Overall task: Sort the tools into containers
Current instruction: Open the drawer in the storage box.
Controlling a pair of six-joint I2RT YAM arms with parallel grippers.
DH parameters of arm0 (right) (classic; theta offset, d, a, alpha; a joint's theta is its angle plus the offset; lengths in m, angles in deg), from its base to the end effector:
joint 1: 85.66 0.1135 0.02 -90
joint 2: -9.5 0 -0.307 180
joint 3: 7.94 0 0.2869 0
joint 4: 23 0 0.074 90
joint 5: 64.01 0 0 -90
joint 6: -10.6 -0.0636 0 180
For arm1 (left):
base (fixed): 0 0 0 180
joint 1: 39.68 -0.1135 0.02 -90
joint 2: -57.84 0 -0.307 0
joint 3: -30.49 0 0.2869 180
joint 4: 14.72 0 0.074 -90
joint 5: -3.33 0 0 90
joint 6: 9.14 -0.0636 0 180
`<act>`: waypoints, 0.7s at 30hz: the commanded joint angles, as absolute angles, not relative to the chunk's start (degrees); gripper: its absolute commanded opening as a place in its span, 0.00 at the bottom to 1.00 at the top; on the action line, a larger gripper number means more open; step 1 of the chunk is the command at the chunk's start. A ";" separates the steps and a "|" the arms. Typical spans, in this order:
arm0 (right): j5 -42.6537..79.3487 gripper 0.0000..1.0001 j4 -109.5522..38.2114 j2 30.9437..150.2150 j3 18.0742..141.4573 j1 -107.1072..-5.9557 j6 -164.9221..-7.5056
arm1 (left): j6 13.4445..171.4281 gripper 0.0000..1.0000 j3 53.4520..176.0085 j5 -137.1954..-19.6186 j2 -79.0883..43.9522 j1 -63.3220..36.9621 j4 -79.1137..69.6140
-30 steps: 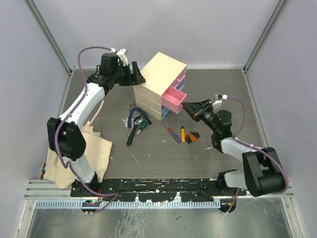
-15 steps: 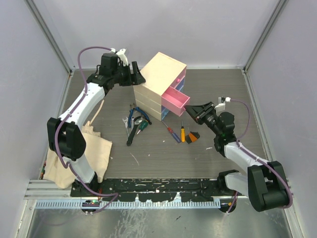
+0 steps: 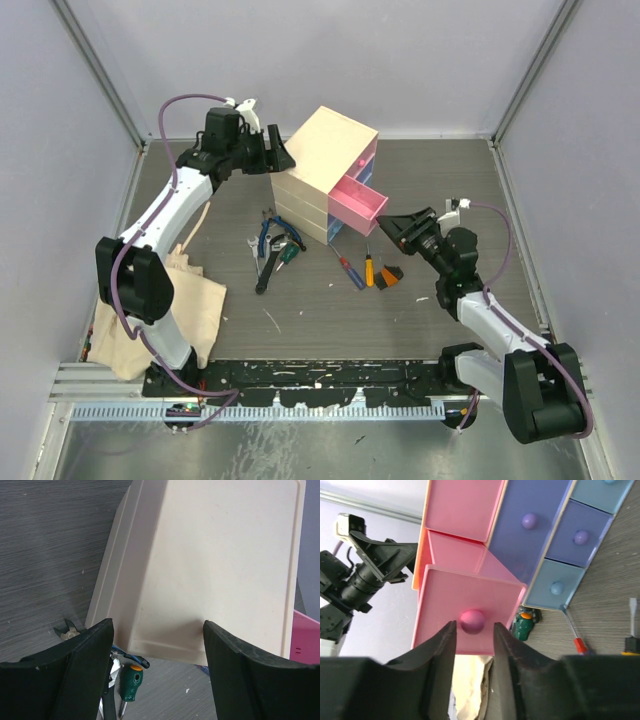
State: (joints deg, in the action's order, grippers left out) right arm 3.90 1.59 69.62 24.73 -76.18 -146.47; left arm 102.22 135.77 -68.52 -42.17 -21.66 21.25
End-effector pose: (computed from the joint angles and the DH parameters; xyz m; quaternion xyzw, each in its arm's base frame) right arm 0.2470 0.0655 0.2408 0.2268 0.6868 0.5280 0.4451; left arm 0.4452 -0.1657 0.3735 0.0530 0.8601 -0.2937 0.4138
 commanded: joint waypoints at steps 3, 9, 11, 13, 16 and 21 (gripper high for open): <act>5.70 0.51 -6.35 64.32 25.89 -76.61 -140.36 | 99.84 0.72 136.47 -69.89 -43.12 -21.67 24.78; 11.11 0.55 -19.95 58.56 27.42 -76.64 -132.91 | 99.94 0.72 136.59 -69.88 -43.19 -21.70 24.95; 12.97 0.55 -24.20 56.68 27.34 -76.61 -131.01 | 99.93 0.72 136.75 -69.89 -43.09 -21.70 25.10; 14.66 0.55 -28.44 55.32 27.46 -76.61 -128.86 | 99.92 0.73 136.77 -70.01 -43.03 -21.75 25.15; 17.44 0.55 -36.62 54.21 29.39 -76.61 -124.40 | 99.93 0.73 136.91 -70.19 -42.89 -21.74 25.36; 23.09 0.52 -47.79 57.42 34.49 -76.09 -118.89 | 99.94 0.73 137.45 -70.14 -43.15 -21.73 26.05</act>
